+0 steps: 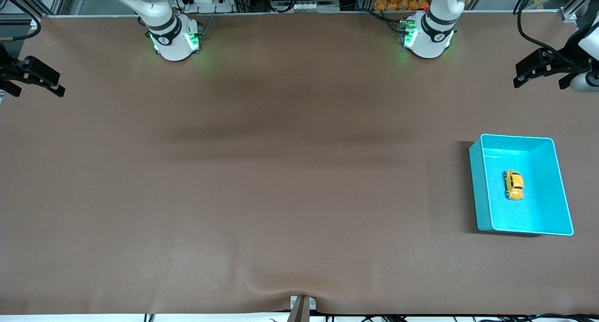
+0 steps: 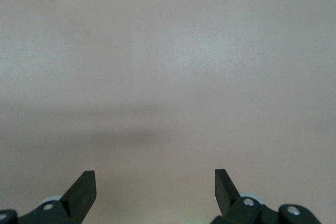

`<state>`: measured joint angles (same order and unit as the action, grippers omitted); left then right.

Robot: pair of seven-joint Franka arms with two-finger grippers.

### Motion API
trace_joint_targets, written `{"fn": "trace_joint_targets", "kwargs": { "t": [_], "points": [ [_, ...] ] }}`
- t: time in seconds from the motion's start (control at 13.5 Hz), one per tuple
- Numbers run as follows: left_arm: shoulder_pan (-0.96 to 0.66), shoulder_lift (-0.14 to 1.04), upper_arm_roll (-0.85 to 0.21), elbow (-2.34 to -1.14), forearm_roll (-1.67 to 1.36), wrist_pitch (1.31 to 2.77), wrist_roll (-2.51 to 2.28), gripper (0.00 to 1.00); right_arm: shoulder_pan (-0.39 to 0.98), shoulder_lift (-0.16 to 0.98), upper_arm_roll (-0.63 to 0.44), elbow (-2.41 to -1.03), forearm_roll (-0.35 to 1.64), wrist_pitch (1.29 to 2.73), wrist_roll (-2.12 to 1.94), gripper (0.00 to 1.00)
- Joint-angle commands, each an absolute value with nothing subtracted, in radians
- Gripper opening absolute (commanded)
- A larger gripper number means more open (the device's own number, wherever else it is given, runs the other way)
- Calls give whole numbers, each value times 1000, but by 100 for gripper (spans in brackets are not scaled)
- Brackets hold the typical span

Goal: Wind and store yellow beetle car

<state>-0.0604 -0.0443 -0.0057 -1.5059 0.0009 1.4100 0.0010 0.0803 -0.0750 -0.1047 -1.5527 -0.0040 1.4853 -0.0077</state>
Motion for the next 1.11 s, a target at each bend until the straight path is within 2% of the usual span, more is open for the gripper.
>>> {"fn": "trace_joint_targets", "kwargs": {
  "t": [0.0, 1.04],
  "points": [
    [-72, -44, -2, -1493, 2, 1402, 35, 100, 94, -64, -115, -1536, -18, 1483, -5, 100],
    [-75, -48, -5, -1497, -3, 1424, 35, 100, 97, -66, -115, -1536, -15, 1482, 0, 100]
  ]
}}
